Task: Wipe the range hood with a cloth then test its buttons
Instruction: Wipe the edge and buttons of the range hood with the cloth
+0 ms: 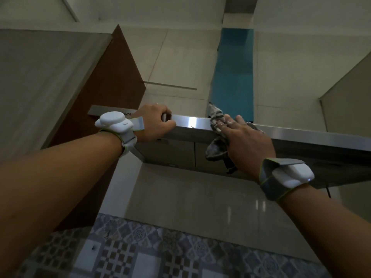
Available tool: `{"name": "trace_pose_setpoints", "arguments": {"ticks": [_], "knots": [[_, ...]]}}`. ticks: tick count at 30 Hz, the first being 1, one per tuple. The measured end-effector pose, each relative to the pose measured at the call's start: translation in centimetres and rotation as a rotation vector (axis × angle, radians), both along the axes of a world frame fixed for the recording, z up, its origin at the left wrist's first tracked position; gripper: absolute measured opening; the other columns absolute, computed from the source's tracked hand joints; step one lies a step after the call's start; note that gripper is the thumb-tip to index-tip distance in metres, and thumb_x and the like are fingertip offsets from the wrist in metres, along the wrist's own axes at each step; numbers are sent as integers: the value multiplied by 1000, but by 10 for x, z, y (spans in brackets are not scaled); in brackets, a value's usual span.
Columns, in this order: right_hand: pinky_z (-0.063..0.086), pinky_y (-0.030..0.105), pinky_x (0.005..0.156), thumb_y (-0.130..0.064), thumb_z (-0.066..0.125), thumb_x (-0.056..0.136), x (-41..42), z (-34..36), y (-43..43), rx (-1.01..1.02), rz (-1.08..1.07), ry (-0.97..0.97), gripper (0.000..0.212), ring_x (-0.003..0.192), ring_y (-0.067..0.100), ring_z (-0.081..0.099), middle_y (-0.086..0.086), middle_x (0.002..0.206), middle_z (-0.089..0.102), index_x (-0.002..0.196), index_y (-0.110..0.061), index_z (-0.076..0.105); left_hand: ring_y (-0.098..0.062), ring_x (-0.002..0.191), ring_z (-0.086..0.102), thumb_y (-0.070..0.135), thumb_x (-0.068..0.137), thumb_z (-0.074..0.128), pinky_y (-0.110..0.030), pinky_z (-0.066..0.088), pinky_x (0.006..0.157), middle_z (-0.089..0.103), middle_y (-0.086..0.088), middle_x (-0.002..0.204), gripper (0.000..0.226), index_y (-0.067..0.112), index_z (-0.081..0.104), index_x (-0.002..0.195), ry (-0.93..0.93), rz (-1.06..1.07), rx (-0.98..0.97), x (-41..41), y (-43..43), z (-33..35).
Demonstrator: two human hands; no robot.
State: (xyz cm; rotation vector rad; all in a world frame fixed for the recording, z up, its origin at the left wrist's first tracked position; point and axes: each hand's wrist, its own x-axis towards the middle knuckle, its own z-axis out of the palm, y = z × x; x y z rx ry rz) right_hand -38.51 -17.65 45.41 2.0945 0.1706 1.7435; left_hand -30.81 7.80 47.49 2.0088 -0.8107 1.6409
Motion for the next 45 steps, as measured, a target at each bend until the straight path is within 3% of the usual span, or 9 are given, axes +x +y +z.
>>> {"name": "trace_pose_setpoints", "arguments": {"ticks": [6, 10, 19, 22, 25, 29, 35, 40, 45], "knots": [[52, 44, 86, -27, 44, 95, -11, -21, 12, -149, -70, 119, 35, 120, 28, 56, 8, 147, 40, 127, -33, 57, -25, 89, 56, 46, 75, 47, -37, 51, 78, 62, -11, 99, 54, 10, 65, 111, -90, 68, 81, -8, -17, -3], [47, 30, 71, -30, 49, 91, -14, -36, 9, -148, 45, 105, 30, 104, 21, 62, -8, 125, 58, 118, -36, 61, -21, 100, 49, 47, 75, 48, -34, 45, 82, 55, -5, 105, 48, 16, 66, 108, -127, 94, 133, -11, -27, -10], [51, 34, 67, -42, 59, 89, 12, -45, -4, 352, 521, 175, 29, 75, 22, 64, -2, 71, 65, 73, -17, 63, -14, 97, 55, 65, 79, 42, -33, 47, 82, 63, 5, 105, 56, 26, 63, 113, -203, 36, 193, -19, -53, -51], [44, 29, 60, -40, 63, 87, 19, -51, -1, 472, 611, 211, 34, 70, 17, 62, -3, 62, 62, 62, -16, 60, -8, 85, 62, 80, 70, 51, -33, 55, 76, 67, 11, 97, 65, 31, 62, 111, 117, -85, 266, -25, -64, -60], [55, 37, 68, -46, 62, 83, 34, -57, 1, 641, 785, 296, 31, 74, 16, 67, -4, 68, 69, 71, -18, 69, -8, 79, 67, 79, 64, 64, -34, 58, 77, 72, 8, 89, 62, 27, 69, 98, 374, -194, 283, -20, -79, -65], [55, 50, 84, -45, 56, 85, 52, -67, -1, 882, 1011, 429, 33, 92, 23, 69, 3, 93, 73, 96, -18, 72, -10, 72, 67, 58, 71, 76, -21, 53, 60, 69, 5, 81, 39, 22, 67, 86, 427, -204, 257, -14, -85, -72], [39, 41, 110, -52, 51, 93, 56, -94, -14, 704, 854, 515, 59, 129, 19, 45, 3, 144, 36, 147, -35, 34, -19, 75, 71, 32, 77, 80, -38, 61, 57, 66, -6, 89, 30, 14, 59, 89, 582, -309, 242, 2, -86, -84], [24, 29, 115, -51, 78, 72, 50, -108, -31, 306, 608, 567, 76, 143, 16, 21, 1, 154, 20, 138, -31, 46, -20, 74, 70, 33, 74, 82, -39, 61, 60, 68, -6, 86, 31, 11, 67, 91, 513, -278, 261, 12, -86, -83], [40, 30, 102, -62, 79, 61, 57, -115, -39, 302, 489, 631, 65, 120, 15, 45, -1, 131, 44, 108, -21, 63, -4, 78, 66, 35, 79, 76, -19, 54, 70, 72, 8, 85, 10, 25, 76, 79, 380, -256, 264, 20, -90, -83]]}}
